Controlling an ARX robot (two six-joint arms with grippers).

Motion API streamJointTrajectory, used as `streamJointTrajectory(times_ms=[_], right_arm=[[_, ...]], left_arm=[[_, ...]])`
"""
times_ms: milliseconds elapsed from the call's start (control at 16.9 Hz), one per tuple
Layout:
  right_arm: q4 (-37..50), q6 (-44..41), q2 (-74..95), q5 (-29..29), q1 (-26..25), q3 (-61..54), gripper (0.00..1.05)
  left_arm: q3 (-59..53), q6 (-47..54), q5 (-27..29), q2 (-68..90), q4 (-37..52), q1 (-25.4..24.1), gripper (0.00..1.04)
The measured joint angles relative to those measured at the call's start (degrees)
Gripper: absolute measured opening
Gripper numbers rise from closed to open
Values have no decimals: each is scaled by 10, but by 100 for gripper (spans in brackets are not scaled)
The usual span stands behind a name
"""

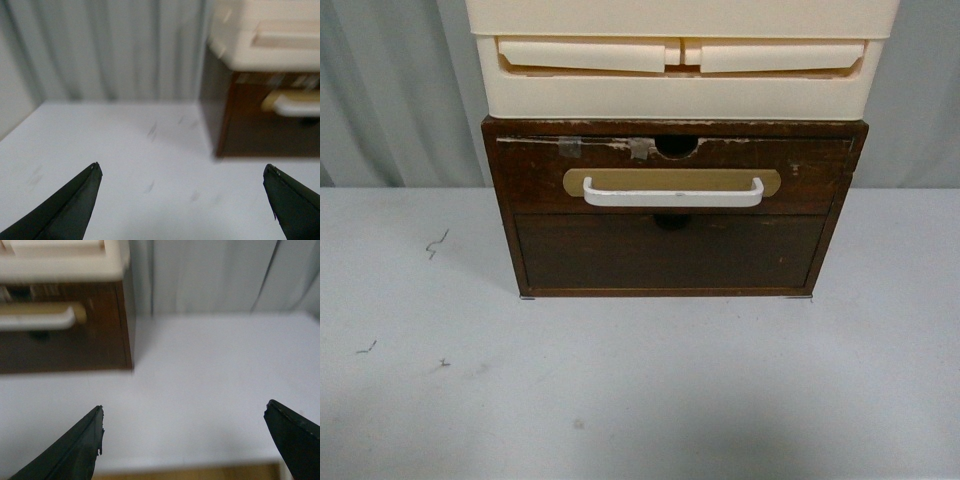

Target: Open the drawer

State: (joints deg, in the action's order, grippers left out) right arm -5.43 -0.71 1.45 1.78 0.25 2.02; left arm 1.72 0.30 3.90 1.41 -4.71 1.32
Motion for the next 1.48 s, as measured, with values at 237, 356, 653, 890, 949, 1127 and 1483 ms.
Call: streamJointTrajectory(times_ms=[237,356,653,890,949,1127,1483], right_arm=[[-12,89,289,-127,-89,89,98],[100,189,423,-228,-91,98,98],[503,454,822,-310,-3,173,98],[693,593,1043,-301,54,276,98],[716,619,1073,-293,62,297,98],[759,704,1145,-257,80,360,98],[767,783,1222,-205,130,461,98]], left_arm=[[89,-64,9,294,3,24,98],[100,-171,-91,421,109,50,98],[192,-433,-205,774,421,109,98],[265,-561,-269,961,586,132,98],[286,-587,-274,993,611,136,98],[341,-636,-282,1064,659,145,98],[433,-690,-308,1161,691,139,98]])
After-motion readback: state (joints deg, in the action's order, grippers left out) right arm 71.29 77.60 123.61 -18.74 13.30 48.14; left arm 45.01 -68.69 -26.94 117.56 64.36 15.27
